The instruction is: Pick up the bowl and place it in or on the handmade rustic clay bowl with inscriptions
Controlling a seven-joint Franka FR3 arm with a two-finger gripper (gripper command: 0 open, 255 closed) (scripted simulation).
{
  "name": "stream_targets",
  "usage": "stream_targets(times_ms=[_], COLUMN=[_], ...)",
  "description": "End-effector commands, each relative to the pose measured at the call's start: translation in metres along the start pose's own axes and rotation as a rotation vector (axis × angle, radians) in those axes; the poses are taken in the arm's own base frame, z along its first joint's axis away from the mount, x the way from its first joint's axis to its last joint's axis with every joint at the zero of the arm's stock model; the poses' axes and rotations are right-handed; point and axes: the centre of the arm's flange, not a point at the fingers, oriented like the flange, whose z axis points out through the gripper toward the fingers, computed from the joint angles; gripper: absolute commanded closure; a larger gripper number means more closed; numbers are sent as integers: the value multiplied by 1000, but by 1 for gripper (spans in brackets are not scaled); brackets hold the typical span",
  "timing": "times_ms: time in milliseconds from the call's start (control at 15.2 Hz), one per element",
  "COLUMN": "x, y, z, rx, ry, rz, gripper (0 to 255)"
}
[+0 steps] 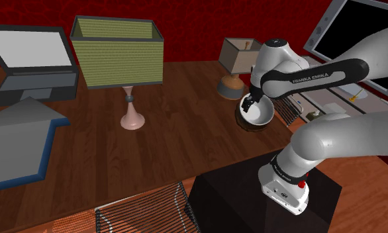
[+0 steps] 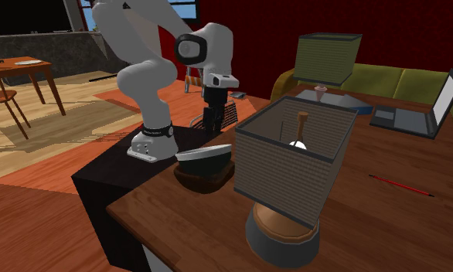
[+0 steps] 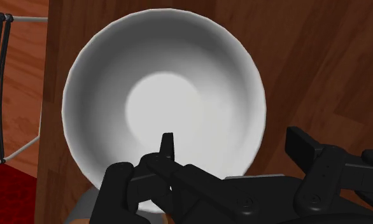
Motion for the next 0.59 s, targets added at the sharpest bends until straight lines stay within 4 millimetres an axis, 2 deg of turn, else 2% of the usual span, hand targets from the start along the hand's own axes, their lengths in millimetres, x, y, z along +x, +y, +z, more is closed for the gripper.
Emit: stream_targets(times_ms=[0, 66, 528], x=[-1, 0, 0], y=[2, 2, 2], z=[-24, -34, -34], rx=[1, 1, 1], ry=[-2, -2, -2], rz=[0, 0, 0], gripper=[0, 0, 0])
